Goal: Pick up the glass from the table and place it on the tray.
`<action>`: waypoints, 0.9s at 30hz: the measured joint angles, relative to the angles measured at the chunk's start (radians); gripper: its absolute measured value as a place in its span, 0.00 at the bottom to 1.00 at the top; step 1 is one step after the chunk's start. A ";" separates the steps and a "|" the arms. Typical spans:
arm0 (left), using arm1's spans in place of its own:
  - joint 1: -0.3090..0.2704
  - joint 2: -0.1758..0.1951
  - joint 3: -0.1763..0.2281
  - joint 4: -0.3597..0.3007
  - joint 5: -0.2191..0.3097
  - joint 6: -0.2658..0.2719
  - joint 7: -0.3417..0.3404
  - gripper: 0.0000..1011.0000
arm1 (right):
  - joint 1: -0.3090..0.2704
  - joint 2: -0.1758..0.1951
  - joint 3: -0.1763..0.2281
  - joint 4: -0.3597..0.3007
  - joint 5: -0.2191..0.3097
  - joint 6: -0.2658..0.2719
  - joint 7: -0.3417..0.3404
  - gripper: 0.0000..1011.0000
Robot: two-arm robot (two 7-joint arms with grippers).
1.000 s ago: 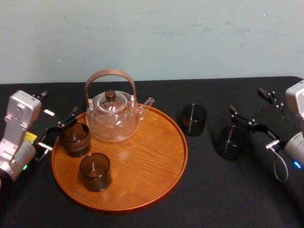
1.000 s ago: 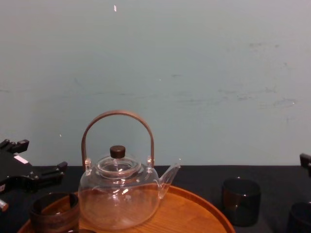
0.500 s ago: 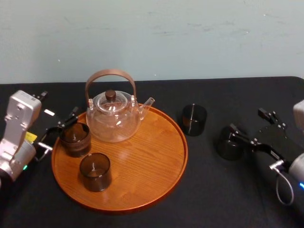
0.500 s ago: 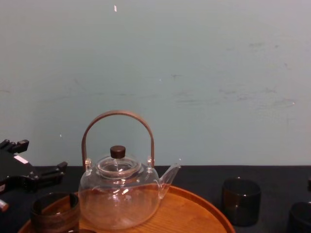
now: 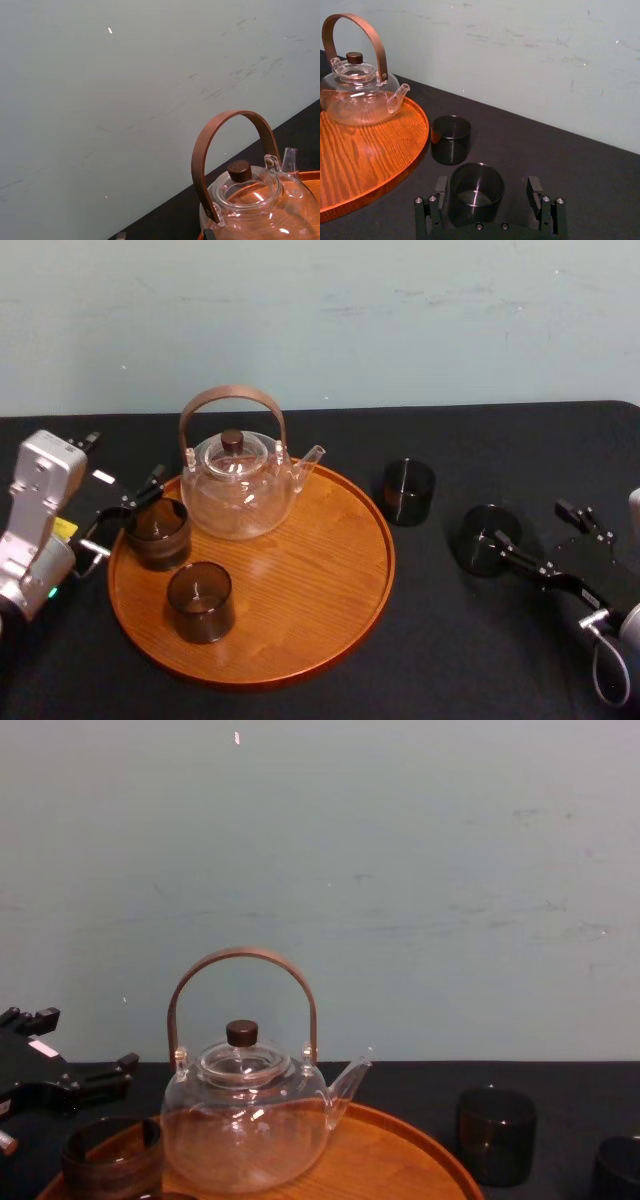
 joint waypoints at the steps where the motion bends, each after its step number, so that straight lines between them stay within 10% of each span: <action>1: 0.000 0.000 0.000 0.000 0.000 0.000 0.000 0.99 | -0.001 -0.002 0.001 0.001 0.000 0.001 0.003 0.99; 27: 0.000 0.000 0.000 0.000 0.000 0.000 0.000 0.99 | 0.072 -0.096 0.010 0.150 0.012 0.016 0.133 0.99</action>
